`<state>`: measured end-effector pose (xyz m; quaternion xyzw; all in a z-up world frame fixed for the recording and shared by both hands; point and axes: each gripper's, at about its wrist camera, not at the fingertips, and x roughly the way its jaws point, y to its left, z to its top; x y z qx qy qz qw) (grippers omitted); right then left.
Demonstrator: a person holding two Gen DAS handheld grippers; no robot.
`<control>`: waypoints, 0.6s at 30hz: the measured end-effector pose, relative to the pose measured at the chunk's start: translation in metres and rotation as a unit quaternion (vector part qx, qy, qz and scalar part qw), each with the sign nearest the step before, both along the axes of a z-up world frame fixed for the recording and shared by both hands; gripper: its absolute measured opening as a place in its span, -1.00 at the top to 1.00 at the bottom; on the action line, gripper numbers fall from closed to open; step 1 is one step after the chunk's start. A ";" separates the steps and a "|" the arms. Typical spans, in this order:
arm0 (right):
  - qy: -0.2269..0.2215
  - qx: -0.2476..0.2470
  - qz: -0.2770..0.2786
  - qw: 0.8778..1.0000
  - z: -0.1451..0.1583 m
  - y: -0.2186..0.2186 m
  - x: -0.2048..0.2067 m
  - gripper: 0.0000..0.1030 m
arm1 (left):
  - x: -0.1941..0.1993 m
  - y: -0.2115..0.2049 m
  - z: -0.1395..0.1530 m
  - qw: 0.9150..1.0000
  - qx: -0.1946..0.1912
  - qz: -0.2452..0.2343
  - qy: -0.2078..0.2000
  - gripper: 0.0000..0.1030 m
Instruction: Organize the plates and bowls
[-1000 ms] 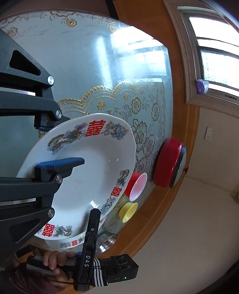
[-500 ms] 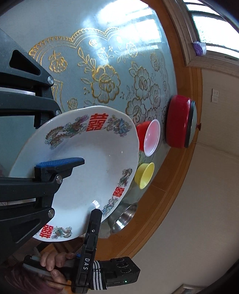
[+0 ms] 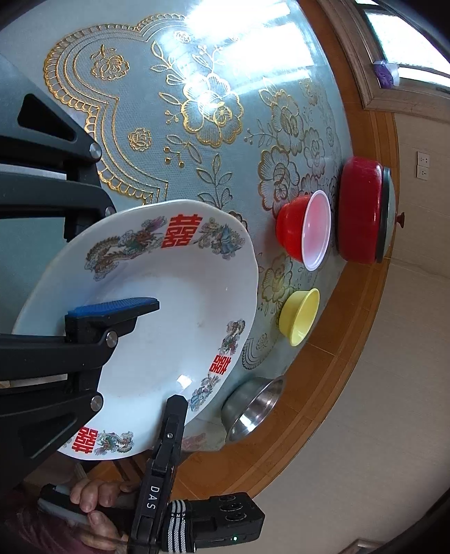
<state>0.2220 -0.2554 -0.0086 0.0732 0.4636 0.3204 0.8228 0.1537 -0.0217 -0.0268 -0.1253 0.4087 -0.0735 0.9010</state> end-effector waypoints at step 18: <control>-0.054 -0.062 0.006 0.997 0.009 0.007 -0.002 0.50 | -0.001 -0.016 0.005 0.997 0.069 0.018 0.018 0.36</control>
